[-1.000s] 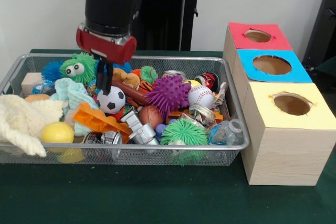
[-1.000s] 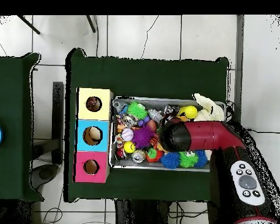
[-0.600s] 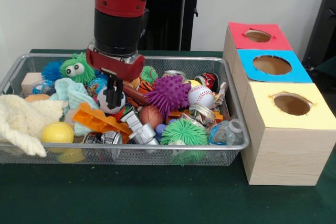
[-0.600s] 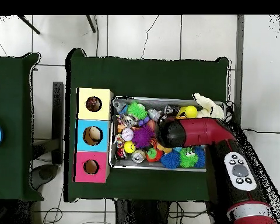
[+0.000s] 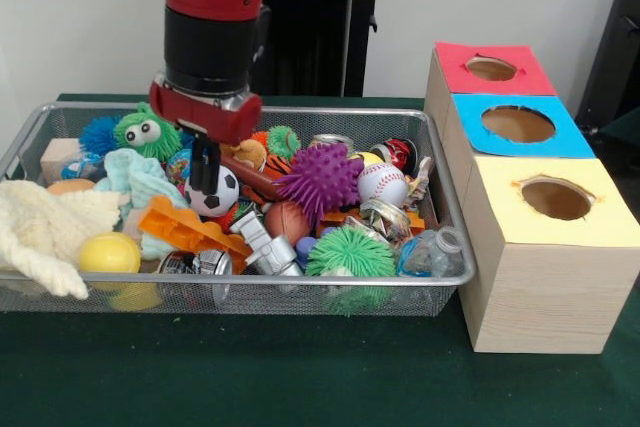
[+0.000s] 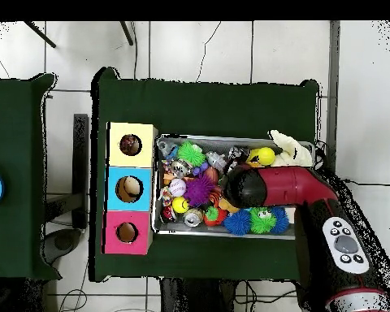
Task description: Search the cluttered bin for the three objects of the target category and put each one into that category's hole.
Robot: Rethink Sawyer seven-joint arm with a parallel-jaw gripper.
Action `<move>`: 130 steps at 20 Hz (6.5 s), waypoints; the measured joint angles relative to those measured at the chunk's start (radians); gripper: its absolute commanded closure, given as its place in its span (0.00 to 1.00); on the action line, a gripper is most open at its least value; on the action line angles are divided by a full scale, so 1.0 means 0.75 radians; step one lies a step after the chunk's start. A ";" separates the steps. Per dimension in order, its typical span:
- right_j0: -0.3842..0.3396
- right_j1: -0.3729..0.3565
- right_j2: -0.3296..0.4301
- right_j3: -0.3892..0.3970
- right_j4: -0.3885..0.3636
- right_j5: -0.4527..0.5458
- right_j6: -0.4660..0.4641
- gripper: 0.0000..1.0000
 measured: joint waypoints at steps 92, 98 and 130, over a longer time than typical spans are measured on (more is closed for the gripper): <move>-0.347 -0.026 0.297 0.389 -0.390 -0.009 -0.093 1.00; -0.353 -0.005 0.297 0.367 -0.393 -0.009 -0.093 1.00; -0.399 -0.090 0.363 0.366 -0.350 -0.008 -0.093 1.00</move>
